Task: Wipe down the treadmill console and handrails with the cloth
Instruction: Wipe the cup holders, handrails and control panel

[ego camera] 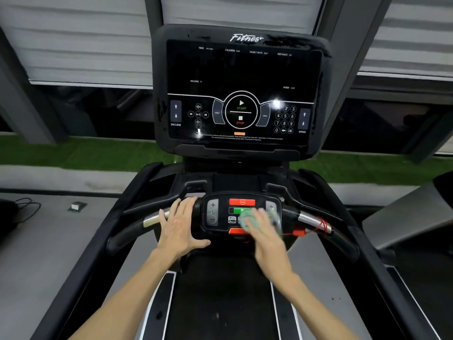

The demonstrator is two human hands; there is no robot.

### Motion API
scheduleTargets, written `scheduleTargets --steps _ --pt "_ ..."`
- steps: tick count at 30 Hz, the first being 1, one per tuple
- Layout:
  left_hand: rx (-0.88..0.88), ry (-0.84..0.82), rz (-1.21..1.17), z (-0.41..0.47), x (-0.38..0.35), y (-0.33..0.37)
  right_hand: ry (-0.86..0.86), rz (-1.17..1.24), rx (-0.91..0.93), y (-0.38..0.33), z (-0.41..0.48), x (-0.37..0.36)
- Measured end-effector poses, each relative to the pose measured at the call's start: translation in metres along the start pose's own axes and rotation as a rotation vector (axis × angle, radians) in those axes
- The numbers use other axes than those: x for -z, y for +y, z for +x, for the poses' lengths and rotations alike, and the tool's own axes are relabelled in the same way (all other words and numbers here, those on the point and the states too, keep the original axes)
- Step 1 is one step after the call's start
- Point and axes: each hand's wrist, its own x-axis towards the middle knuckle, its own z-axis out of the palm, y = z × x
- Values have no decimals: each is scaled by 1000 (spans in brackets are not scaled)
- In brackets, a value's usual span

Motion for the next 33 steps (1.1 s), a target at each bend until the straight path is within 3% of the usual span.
scheduleTargets --steps 4,9,14,17,22,26,29,33 --pt "-11 -32 -8 0 2 -3 -238 22 243 -52 31 -40" --pt "-39 -61 -45 1 6 -9 -284 -77 381 -39 21 -23" --pt "-27 -87 -31 2 8 -5 -194 -189 252 15 -10 14" --pt "-8 -81 -6 0 6 -4 -226 -174 227 -9 0 -3" --pt "-18 -80 -12 0 7 -7 -302 -95 340 -57 26 -27" --pt "-18 -95 -8 -1 8 -6 -262 -162 347 3 1 4" --pt "-3 -83 11 1 5 -3 -198 -222 243 52 -22 35" --pt "8 -88 28 0 2 -3 -268 -198 186 38 -18 26"
